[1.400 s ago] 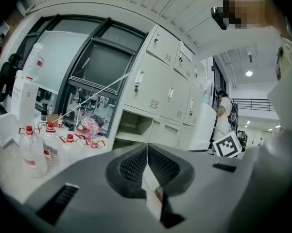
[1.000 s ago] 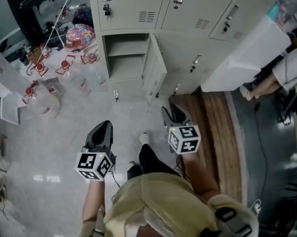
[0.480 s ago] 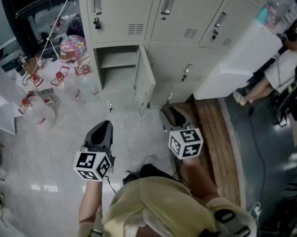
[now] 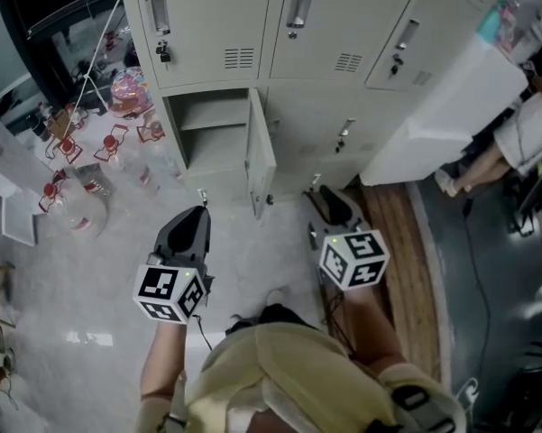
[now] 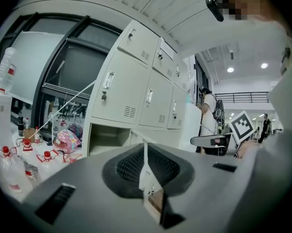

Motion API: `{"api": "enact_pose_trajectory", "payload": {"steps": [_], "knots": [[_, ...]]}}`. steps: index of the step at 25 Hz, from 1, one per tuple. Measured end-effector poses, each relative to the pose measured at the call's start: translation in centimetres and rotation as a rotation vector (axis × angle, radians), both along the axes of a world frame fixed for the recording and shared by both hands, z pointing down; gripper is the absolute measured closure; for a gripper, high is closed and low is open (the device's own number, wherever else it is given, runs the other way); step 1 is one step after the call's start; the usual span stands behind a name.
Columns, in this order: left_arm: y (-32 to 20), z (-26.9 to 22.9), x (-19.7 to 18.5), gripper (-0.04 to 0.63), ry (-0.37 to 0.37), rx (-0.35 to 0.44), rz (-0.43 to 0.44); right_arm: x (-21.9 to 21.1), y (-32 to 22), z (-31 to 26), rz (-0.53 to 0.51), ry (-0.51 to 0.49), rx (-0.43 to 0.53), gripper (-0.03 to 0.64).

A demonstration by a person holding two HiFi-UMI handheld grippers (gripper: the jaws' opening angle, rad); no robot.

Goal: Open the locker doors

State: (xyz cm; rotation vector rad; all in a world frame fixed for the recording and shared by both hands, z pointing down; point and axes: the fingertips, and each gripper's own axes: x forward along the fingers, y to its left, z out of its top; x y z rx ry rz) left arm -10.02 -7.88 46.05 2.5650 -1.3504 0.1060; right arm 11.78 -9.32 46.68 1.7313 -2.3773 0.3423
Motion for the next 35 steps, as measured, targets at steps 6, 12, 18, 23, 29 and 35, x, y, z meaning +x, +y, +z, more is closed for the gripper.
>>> {"api": "enact_pose_trajectory", "payload": {"steps": [6, 12, 18, 23, 29, 35], "knots": [[-2.4, -1.7, 1.1, 0.592, -0.034, 0.021, -0.031, 1.4, -2.6, -1.6, -0.041, -0.003, 0.016, 0.465], [-4.5, -4.2, 2.5, 0.592, -0.04, 0.038, -0.063, 2.9, -5.1, -4.4, -0.106, -0.022, 0.041, 0.465], [-6.3, -7.9, 4.6, 0.592, -0.037, 0.089, -0.077, 3.7, -7.3, -7.8, -0.16, -0.027, 0.092, 0.465], [-7.3, -9.4, 6.9, 0.592, -0.05, 0.113, -0.064, 4.2, -8.2, -9.9, -0.186, -0.023, 0.127, 0.465], [-8.7, -11.6, 8.6, 0.592, -0.031, 0.164, -0.033, 5.1, -9.7, -13.1, -0.187, -0.029, 0.191, 0.465], [-11.4, -15.5, 9.7, 0.592, -0.032, 0.233, 0.008, 5.9, -11.3, -17.4, -0.171, -0.04, 0.248, 0.465]]}}
